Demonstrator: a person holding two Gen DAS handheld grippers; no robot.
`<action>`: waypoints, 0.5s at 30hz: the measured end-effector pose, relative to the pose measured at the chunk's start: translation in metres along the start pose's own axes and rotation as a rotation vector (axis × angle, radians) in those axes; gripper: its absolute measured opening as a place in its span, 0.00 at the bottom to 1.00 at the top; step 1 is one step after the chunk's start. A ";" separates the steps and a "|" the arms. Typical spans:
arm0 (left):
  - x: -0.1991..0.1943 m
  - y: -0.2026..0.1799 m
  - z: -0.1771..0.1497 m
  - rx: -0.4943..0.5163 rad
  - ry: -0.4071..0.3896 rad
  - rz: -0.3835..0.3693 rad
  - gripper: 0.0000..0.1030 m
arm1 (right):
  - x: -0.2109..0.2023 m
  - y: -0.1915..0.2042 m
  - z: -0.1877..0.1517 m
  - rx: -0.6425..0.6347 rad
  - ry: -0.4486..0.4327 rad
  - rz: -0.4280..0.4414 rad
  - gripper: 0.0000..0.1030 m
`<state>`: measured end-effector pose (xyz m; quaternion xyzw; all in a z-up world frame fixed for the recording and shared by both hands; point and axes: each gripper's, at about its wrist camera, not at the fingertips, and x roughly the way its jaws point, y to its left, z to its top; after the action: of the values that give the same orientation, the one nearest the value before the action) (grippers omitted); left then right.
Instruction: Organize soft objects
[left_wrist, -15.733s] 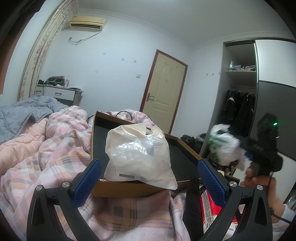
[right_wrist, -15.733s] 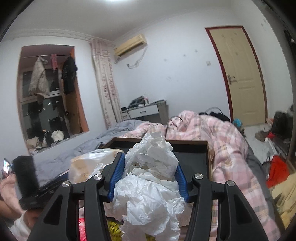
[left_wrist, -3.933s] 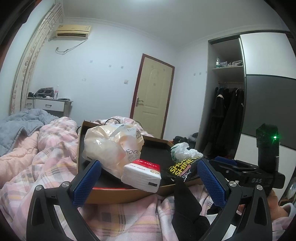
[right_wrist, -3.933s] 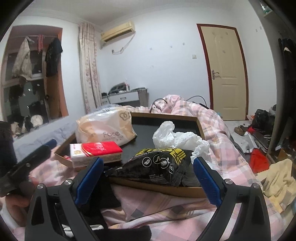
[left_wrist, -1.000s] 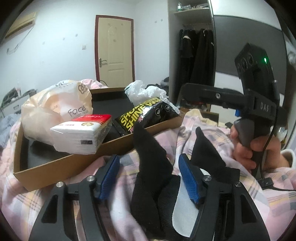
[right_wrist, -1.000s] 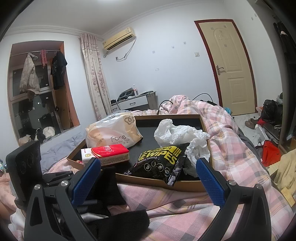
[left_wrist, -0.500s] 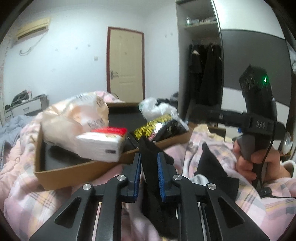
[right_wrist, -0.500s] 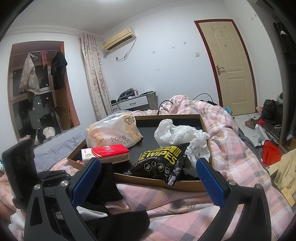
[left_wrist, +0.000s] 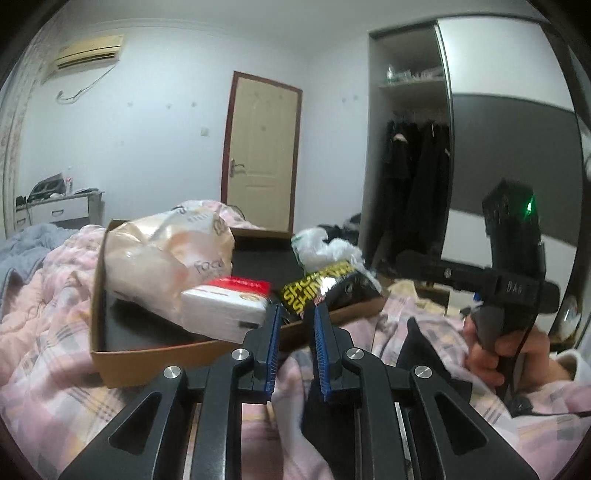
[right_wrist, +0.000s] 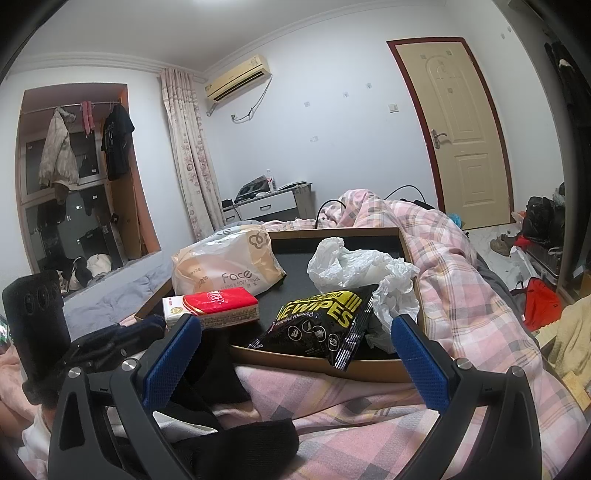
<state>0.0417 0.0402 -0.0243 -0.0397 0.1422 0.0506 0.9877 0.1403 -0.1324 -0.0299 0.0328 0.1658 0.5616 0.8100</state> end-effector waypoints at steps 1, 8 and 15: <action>0.002 -0.001 -0.001 0.003 0.016 -0.001 0.13 | -0.001 0.000 0.001 0.001 0.000 0.001 0.99; 0.018 -0.003 -0.006 0.013 0.098 -0.018 0.13 | 0.000 -0.001 0.001 0.003 0.000 0.002 0.99; 0.033 -0.013 -0.011 0.065 0.186 -0.013 0.13 | 0.000 -0.001 0.001 0.003 0.000 0.002 0.99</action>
<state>0.0716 0.0288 -0.0429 -0.0131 0.2344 0.0357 0.9714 0.1413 -0.1327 -0.0291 0.0340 0.1667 0.5622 0.8093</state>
